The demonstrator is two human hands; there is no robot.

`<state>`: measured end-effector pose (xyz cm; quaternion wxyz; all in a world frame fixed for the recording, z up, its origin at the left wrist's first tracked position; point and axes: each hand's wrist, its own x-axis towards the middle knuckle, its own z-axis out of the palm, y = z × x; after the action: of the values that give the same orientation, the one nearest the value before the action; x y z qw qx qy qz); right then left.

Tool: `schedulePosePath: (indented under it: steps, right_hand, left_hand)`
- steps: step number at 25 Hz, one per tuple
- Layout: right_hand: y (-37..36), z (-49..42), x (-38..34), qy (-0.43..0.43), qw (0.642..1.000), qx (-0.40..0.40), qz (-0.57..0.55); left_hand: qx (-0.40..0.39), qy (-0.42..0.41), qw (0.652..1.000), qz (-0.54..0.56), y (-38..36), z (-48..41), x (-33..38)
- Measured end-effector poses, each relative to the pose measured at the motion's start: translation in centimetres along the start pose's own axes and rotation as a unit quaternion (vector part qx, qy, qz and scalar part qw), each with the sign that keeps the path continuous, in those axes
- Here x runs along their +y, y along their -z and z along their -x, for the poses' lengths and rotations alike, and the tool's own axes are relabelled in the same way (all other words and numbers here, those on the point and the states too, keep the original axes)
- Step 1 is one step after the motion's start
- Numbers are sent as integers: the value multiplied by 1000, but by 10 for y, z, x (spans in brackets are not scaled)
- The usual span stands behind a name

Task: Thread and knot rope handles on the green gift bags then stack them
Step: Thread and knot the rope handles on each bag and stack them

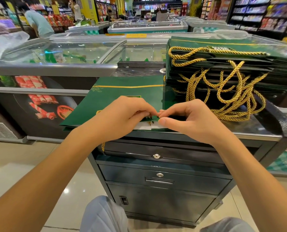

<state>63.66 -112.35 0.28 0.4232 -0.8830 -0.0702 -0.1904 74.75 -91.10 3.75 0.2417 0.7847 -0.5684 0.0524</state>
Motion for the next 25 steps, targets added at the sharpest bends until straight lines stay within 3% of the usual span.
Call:
schedulePosePath:
  steps: [4,12,17,20,25]
  right_hand:
    - [-3,1,-1,1,1000,28,4]
    - [-13,5,1,72,989,128,-1]
    - [-23,7,9,148,969,176,93]
    - [-33,4,9,125,958,212,147]
    - [-55,0,-13,18,932,265,246]
  left_hand:
    - [10,61,996,65,3,12,4]
    - [26,56,998,22,1,-1,4]
    - [22,97,995,9,1,-14,9]
    - [18,113,993,-1,-1,-19,12]
    - [32,121,992,14,-2,-17,15]
